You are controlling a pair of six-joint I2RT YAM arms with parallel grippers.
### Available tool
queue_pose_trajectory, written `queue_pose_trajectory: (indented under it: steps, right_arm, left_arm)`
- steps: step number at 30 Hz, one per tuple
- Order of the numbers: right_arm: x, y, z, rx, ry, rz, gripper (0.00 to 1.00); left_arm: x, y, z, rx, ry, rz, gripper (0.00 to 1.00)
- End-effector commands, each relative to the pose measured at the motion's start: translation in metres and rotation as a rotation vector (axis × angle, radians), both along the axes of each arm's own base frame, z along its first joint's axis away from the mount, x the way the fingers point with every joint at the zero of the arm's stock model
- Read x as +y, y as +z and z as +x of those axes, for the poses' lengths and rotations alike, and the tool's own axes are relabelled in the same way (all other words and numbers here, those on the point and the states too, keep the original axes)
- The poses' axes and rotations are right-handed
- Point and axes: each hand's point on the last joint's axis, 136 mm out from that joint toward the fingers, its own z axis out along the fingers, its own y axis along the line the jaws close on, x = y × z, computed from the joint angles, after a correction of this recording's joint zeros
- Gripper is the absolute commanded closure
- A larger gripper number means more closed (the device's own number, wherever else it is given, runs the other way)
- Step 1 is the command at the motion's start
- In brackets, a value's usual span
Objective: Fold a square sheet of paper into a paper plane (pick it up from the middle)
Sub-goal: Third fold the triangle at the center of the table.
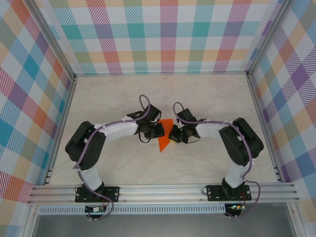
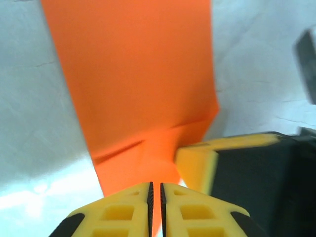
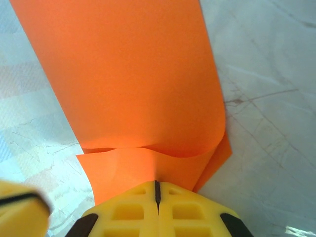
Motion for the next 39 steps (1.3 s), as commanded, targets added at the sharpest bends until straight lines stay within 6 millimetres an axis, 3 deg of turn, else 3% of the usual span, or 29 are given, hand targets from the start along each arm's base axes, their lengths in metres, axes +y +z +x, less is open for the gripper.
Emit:
queue_pose_trajectory:
  steps: [1,6,12,21,39]
  right_arm:
    - [-0.022,-0.026,-0.012,0.102,-0.065,-0.104,0.98]
    - [-0.025,-0.029,-0.015,0.136,-0.087,-0.123,0.98]
    - [-0.027,-0.032,-0.016,0.153,-0.095,-0.131,0.98]
    - [-0.03,-0.034,-0.018,0.163,-0.098,-0.139,0.98]
    - [-0.032,-0.038,-0.019,0.177,-0.093,-0.152,0.98]
  left_arm:
    - [-0.01,0.017,-0.014,0.0,0.021,-0.106,0.86]
    - [-0.024,0.013,-0.037,0.038,0.032,-0.171,0.88]
    - [-0.032,-0.013,-0.056,0.097,0.028,-0.143,0.92]
    - [-0.023,-0.039,-0.063,0.149,0.042,-0.072,0.93]
    - [-0.008,-0.05,-0.062,0.124,0.044,0.017,0.95]
